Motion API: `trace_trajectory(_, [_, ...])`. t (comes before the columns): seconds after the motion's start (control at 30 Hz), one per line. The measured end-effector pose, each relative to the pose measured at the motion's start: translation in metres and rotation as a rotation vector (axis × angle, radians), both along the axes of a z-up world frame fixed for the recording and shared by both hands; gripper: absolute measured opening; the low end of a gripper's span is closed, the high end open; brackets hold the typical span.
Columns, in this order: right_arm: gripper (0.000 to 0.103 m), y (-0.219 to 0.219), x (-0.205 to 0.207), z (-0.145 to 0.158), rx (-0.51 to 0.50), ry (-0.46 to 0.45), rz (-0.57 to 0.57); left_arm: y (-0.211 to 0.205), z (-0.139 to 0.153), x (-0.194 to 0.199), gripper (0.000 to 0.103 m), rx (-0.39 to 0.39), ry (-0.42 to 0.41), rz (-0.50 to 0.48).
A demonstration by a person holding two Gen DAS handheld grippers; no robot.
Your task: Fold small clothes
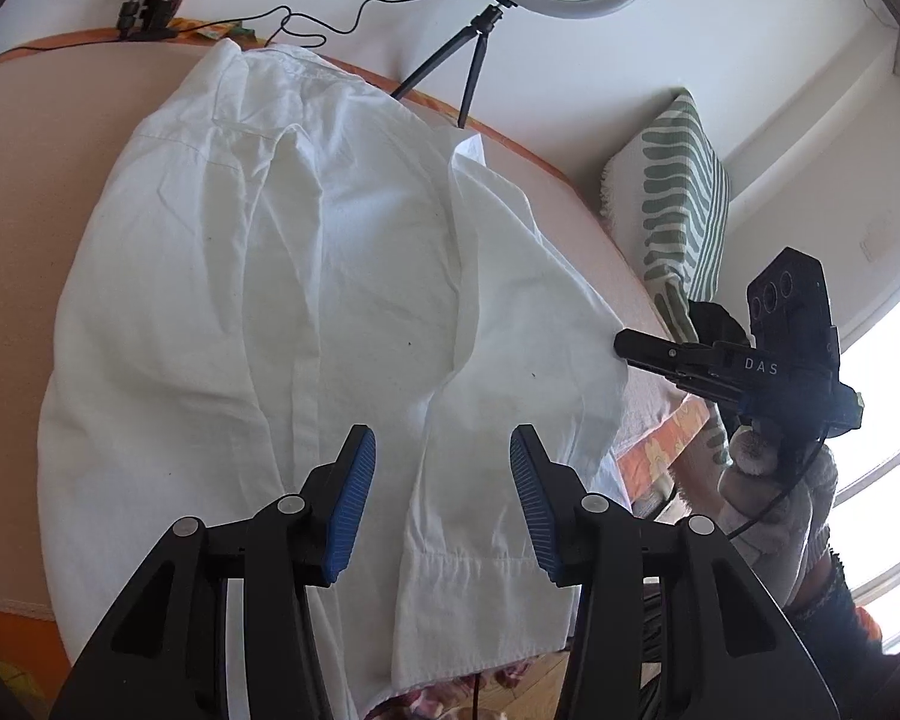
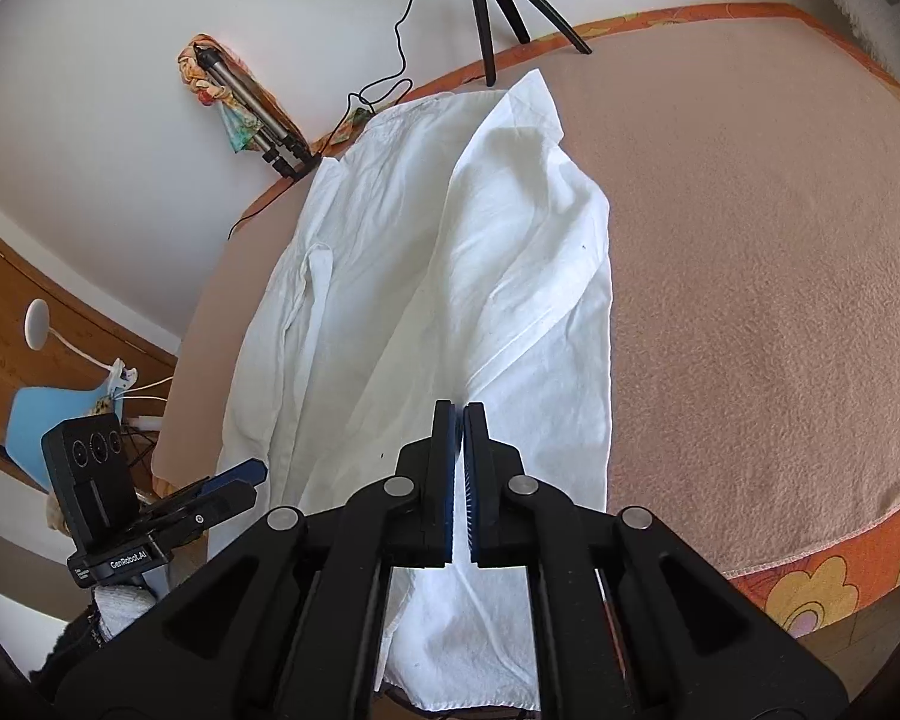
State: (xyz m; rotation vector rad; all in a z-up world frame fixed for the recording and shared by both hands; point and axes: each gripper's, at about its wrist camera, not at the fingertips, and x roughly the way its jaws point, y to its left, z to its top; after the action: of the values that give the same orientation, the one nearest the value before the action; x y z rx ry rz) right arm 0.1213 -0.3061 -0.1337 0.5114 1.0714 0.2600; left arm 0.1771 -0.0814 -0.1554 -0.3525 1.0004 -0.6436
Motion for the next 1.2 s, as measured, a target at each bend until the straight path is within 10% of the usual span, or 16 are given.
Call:
trace_trajectory(0.13, [0.033, 0.004, -0.006, -0.021, 0.049, 0.037, 0.03, -0.012, -0.007, -0.016, 0.045, 0.102, -0.008, -0.073])
trace_trajectory(0.33, [0.033, 0.028, -0.019, -0.032, 0.041, 0.041, 0.113, -0.014, -0.018, -0.026, 0.042, 0.128, -0.007, -0.107])
trace_trajectory(0.4, [0.033, 0.035, -0.02, -0.035, 0.041, 0.047, 0.131, -0.016, -0.021, -0.024, 0.006, 0.102, 0.02, -0.131])
trace_trajectory(0.5, [0.007, 0.044, -0.018, -0.035, 0.039, 0.058, 0.152, -0.014, -0.026, -0.025, 0.004, 0.063, 0.048, -0.135])
trace_trajectory(0.83, [0.004, 0.021, -0.028, 0.021, 0.029, 0.008, 0.153, 0.002, -0.001, -0.042, 0.003, -0.212, 0.137, -0.095])
trace_trajectory(1.2, [0.004, 0.025, -0.031, -0.038, -0.149, 0.129, 0.175, -0.029, -0.02, -0.057, 0.005, 0.067, 0.058, -0.156])
